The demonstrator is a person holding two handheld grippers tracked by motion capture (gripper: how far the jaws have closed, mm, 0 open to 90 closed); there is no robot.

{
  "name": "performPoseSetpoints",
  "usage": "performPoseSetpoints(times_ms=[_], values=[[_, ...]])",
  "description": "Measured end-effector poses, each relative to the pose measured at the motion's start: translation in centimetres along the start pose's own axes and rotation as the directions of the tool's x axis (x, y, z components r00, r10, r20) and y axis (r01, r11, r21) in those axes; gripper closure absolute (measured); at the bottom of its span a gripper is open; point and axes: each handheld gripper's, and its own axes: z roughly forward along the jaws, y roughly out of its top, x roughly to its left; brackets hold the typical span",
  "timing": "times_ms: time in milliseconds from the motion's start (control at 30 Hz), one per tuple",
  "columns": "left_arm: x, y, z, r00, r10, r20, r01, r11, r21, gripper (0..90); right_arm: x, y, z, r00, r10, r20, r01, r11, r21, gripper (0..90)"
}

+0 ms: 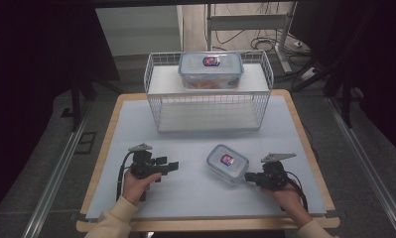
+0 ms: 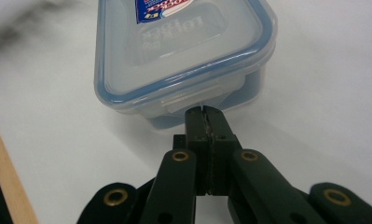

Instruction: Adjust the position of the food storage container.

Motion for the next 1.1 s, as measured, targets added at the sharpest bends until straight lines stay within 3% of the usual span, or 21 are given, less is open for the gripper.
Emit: performPoseSetpoints(times_ms=[200,333,400,633,1100], values=[[0.0,0.0,0.0,1.0,-0.006,-0.002,0.006,1.0,-0.004,30.5,0.1,1.2,1.5,1.0,-0.004,-0.005,0.004,1.0,-0.01,89.1],[0.0,0.0,-0.1,1.0,-0.008,-0.003,0.008,0.9999,-0.009,30.5,0.4,0.9,1.2,1.0,-0.004,-0.006,0.004,1.0,-0.009,89.1],[0.1,-0.1,-0.2,1.0,-0.004,-0.005,0.004,1.0,-0.005,30.5,0.9,0.6,0.8,0.9982,0.022,-0.056,-0.023,0.999,-0.022,89.1],[0.1,0.0,-0.2,0.9999,-0.011,-0.006,0.011,0.9999,-0.012,30.6,3.2,0.0,0.9,0.9959,-0.032,-0.084,0.032,0.999,-0.006,89.0],[0.0,0.0,-0.1,0.9999,-0.008,-0.006,0.008,0.9999,-0.009,30.5,4.5,0.5,2.7,0.9943,-0.071,-0.08,0.07,0.997,-0.01,89.1]])
